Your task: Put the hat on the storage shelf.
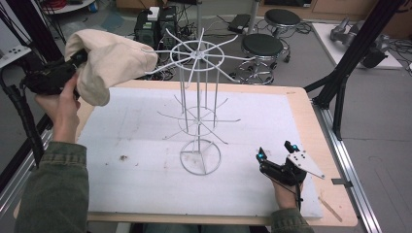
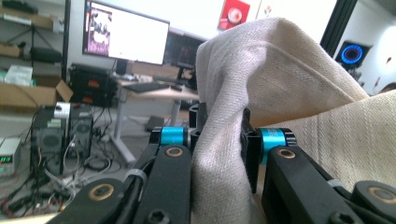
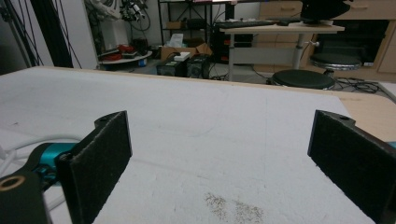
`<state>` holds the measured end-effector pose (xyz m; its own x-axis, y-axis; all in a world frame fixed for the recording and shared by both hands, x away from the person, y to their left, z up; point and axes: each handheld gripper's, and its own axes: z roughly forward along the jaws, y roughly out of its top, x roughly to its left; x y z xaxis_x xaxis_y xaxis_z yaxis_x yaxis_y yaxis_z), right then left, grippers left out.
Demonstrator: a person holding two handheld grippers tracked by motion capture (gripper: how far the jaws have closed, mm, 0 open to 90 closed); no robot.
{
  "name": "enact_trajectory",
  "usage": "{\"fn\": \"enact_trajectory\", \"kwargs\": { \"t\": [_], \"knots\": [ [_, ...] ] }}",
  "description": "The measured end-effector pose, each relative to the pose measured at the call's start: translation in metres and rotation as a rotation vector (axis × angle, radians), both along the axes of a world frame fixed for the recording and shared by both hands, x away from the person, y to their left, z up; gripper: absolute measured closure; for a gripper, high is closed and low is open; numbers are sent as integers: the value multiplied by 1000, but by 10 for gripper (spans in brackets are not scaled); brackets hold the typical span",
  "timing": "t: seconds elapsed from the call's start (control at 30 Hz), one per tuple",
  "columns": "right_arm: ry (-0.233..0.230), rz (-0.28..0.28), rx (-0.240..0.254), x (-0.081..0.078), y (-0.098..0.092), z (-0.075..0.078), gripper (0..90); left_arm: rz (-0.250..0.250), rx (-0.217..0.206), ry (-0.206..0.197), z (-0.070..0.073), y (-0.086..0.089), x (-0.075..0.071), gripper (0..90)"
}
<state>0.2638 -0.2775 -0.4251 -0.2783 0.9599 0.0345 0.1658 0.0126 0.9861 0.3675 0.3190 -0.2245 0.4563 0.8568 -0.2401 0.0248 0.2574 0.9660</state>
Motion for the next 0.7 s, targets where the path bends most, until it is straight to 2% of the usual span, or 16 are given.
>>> {"fn": "enact_trajectory", "kwargs": {
  "t": [0.3, 0.47, 0.7],
  "knots": [
    [1, 7, 3, 0, 0, 0, 52, 45, -26, -60, 27, -7, -3, 794],
    [2, 11, 6, 0, 0, 0, 51, 34, -76, -107, 46, -10, -5, 795],
    [-1, 16, 3, 0, 0, 0, 52, 41, -88, -144, 56, -20, -12, 792]
  ]
}}
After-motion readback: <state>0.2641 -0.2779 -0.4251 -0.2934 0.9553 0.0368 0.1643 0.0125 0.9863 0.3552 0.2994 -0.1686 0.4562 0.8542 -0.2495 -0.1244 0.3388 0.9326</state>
